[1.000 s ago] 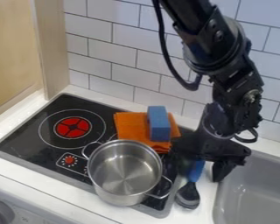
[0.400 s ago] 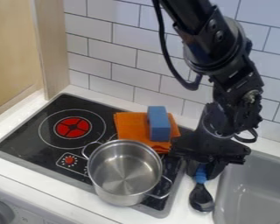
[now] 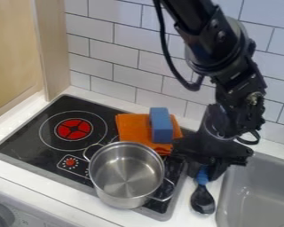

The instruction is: Move the blue spoon to the right burner

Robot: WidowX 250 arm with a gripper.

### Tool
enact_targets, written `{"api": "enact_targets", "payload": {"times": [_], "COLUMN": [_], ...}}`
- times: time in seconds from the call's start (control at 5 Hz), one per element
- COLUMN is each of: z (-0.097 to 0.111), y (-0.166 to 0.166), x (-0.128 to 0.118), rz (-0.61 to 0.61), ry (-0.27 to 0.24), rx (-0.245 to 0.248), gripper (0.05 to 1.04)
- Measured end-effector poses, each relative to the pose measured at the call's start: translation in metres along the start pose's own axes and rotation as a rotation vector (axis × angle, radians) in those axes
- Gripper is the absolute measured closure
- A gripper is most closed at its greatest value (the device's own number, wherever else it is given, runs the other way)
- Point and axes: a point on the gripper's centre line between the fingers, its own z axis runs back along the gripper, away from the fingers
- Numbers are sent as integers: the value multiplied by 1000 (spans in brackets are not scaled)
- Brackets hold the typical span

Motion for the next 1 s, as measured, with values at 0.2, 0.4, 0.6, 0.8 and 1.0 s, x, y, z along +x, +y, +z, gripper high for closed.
{"api": "enact_targets", "payload": {"times": [0.2,0.4,0.6,0.8,1.0], "z": [23,40,57,75,87], "y": [0,-3,0,9,20], "x": [9,8,10,17,20], "rz": [25,8,24,76,101], "ry": [-71,-119,-161,-212,-235], "rx": [-31,-19,-3,14,7], "gripper": [763,763,763,763,763]}}
